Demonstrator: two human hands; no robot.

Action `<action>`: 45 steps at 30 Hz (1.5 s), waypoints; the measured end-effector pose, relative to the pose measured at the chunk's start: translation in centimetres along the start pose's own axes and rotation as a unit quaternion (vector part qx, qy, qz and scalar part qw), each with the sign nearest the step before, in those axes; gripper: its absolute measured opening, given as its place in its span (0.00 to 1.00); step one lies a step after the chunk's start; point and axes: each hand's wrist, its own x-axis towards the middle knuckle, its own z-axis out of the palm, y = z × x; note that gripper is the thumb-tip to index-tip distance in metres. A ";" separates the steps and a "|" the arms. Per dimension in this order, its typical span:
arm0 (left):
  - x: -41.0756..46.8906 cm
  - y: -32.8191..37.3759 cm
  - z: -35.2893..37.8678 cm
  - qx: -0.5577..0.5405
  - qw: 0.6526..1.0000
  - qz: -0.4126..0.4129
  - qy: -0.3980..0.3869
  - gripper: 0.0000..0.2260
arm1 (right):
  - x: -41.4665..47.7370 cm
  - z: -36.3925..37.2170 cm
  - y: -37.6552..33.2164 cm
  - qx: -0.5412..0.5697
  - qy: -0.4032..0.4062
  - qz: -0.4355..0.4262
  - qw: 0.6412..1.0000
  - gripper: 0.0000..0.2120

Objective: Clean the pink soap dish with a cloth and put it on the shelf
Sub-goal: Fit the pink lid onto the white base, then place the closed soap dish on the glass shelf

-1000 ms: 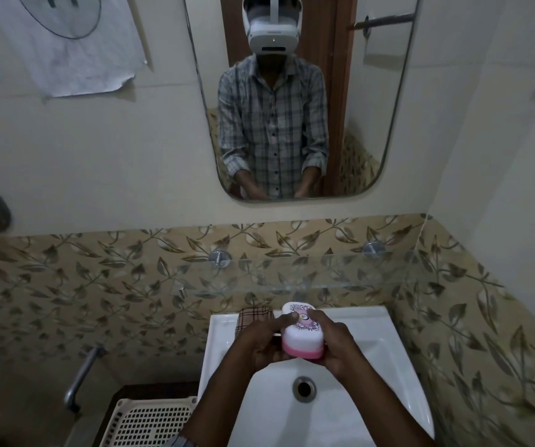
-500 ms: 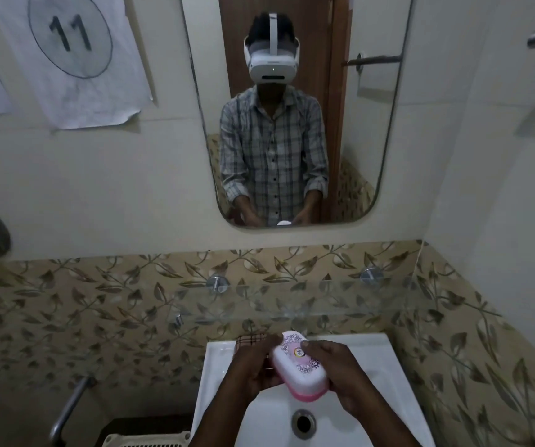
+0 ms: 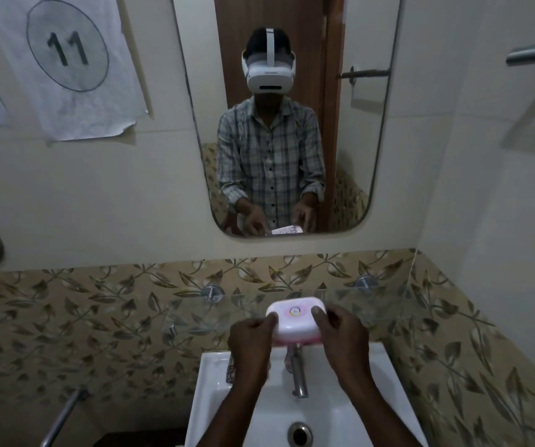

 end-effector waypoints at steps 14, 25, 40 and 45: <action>6.6 2.0 4.0 0.126 0.989 0.071 0.017 0.14 | 6.8 4.3 2.1 -0.078 -0.068 -0.039 0.994 0.17; 6.4 0.2 4.0 0.123 0.976 0.182 -0.008 0.12 | 6.7 5.0 3.0 -0.086 -0.072 -0.063 0.992 0.17; 6.3 0.3 -1.0 0.021 0.964 0.214 0.156 0.12 | 5.5 1.5 1.5 -0.033 0.067 -0.127 0.989 0.07; 3.6 -8.9 -2.6 0.018 0.970 0.154 0.185 0.11 | -1.0 5.8 4.3 -0.038 -0.035 -0.129 0.990 0.09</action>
